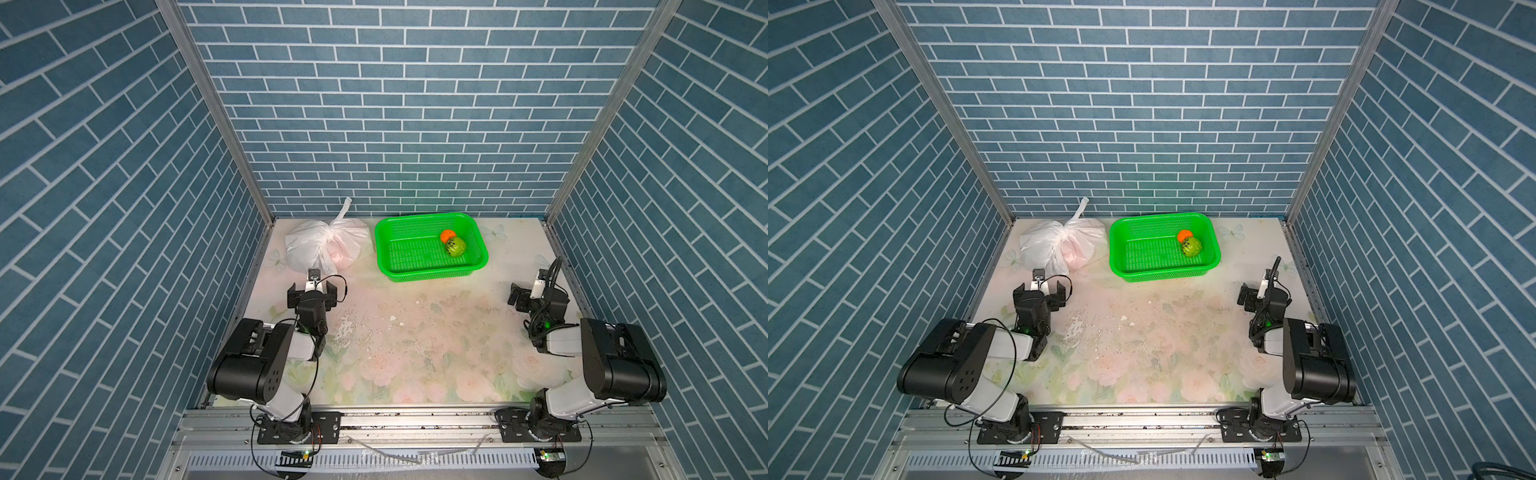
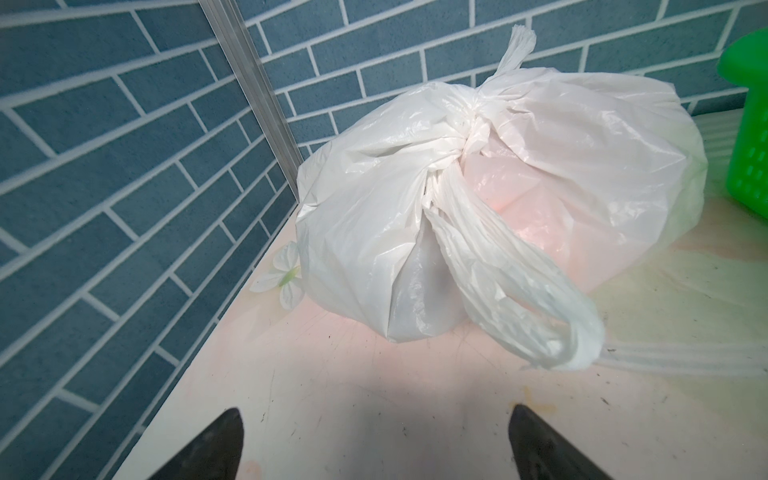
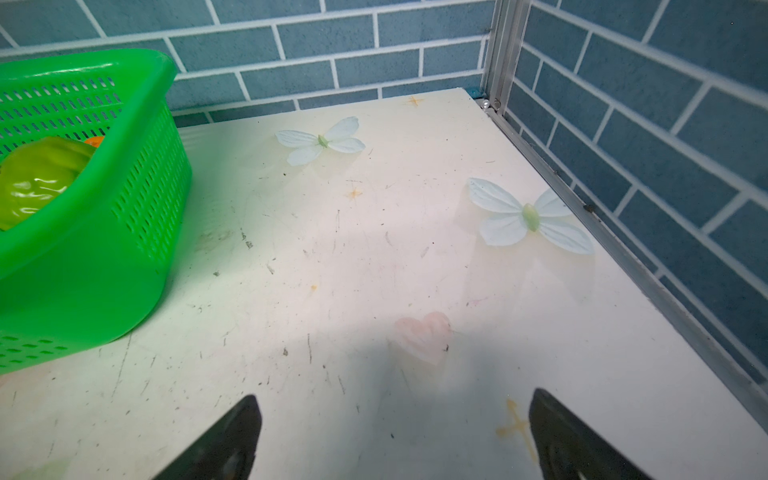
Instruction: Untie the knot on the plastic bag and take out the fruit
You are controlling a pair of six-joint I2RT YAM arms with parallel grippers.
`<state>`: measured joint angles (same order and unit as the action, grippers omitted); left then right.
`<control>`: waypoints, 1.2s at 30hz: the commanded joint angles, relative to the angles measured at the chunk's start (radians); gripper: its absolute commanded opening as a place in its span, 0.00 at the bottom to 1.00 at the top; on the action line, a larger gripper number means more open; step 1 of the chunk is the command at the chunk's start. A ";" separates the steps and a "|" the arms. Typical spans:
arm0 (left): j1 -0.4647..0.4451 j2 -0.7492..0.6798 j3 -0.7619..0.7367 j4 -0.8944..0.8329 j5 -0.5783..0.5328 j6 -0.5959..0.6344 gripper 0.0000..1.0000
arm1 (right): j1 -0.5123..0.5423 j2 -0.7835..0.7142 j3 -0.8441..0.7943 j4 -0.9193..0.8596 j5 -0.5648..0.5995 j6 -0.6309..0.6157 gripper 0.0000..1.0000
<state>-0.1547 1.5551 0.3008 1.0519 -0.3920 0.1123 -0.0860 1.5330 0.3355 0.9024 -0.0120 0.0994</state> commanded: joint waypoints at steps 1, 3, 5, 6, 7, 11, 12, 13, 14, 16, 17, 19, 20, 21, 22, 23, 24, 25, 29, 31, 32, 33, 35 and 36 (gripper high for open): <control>0.008 -0.003 0.018 -0.009 -0.001 -0.007 1.00 | 0.000 0.007 0.036 0.003 -0.008 -0.013 0.99; 0.007 -0.003 0.017 -0.008 -0.001 -0.007 1.00 | 0.001 0.006 0.036 0.002 -0.008 -0.013 0.99; 0.008 -0.004 0.016 -0.007 -0.001 -0.008 1.00 | 0.000 0.007 0.036 0.002 -0.008 -0.013 0.99; 0.007 -0.004 0.017 -0.007 -0.001 -0.007 0.99 | 0.000 0.007 0.036 0.002 -0.008 -0.013 0.99; 0.007 -0.004 0.017 -0.008 -0.001 -0.008 1.00 | -0.001 0.006 0.037 0.002 -0.009 -0.013 0.99; 0.007 -0.004 0.006 0.011 0.006 -0.003 1.00 | 0.000 -0.004 0.042 -0.018 -0.008 -0.013 0.99; 0.007 -0.006 0.001 0.020 0.014 0.001 1.00 | 0.000 -0.017 0.048 -0.040 -0.006 -0.012 0.99; 0.007 -0.009 -0.005 0.027 0.018 0.003 1.00 | 0.000 -0.035 0.052 -0.060 -0.004 -0.012 0.99; 0.007 -0.020 -0.010 0.031 0.015 0.003 0.99 | 0.000 -0.062 0.057 -0.093 -0.009 -0.015 0.99; 0.007 -0.057 -0.018 0.014 0.008 -0.002 1.00 | 0.000 -0.127 0.078 -0.203 0.001 -0.006 0.99; 0.004 -0.082 -0.018 -0.008 -0.002 0.001 1.00 | 0.000 -0.163 0.100 -0.282 0.013 0.015 0.99; -0.010 -0.161 0.000 -0.113 -0.004 0.013 1.00 | 0.000 -0.221 0.143 -0.436 0.007 0.044 0.99; -0.016 -0.210 0.021 -0.205 -0.004 0.012 0.99 | 0.001 -0.247 0.162 -0.497 -0.017 0.062 0.99; -0.018 -0.265 0.045 -0.308 -0.001 -0.004 1.00 | 0.004 -0.273 0.178 -0.551 -0.056 0.064 0.99; -0.019 -0.308 0.066 -0.387 0.007 -0.021 1.00 | 0.013 -0.297 0.194 -0.600 -0.069 0.066 0.99; -0.020 -0.353 0.085 -0.468 0.019 -0.041 1.00 | 0.024 -0.321 0.213 -0.651 -0.100 0.075 0.99; -0.023 -0.400 0.099 -0.542 0.037 -0.062 1.00 | 0.037 -0.342 0.240 -0.706 -0.119 0.080 0.99; -0.027 -0.436 0.110 -0.593 0.057 -0.079 1.00 | 0.048 -0.353 0.274 -0.761 -0.142 0.076 0.99; -0.090 -0.560 0.157 -0.801 0.088 -0.135 1.00 | 0.122 -0.326 0.468 -1.003 -0.227 0.030 0.99; -0.133 -0.587 0.180 -0.879 0.092 -0.170 1.00 | 0.167 -0.256 0.601 -1.112 -0.257 0.006 0.98; -0.159 -0.591 0.189 -0.910 0.086 -0.184 1.00 | 0.191 -0.211 0.672 -1.167 -0.271 -0.009 0.97; -0.189 -0.590 0.197 -0.933 0.076 -0.195 1.00 | 0.215 -0.158 0.743 -1.221 -0.269 -0.024 0.96; -0.247 -0.579 0.212 -0.962 0.041 -0.214 1.00 | 0.245 -0.059 0.878 -1.318 -0.197 -0.033 0.96; -0.273 -0.568 0.218 -0.966 0.031 -0.222 1.00 | 0.250 -0.008 0.939 -1.358 -0.150 -0.026 0.97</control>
<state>-0.3710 0.9714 0.4931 0.2306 -0.3317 -0.0528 0.1368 1.4162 1.1267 -0.2077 -0.2150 0.1211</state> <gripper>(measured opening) 0.996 0.965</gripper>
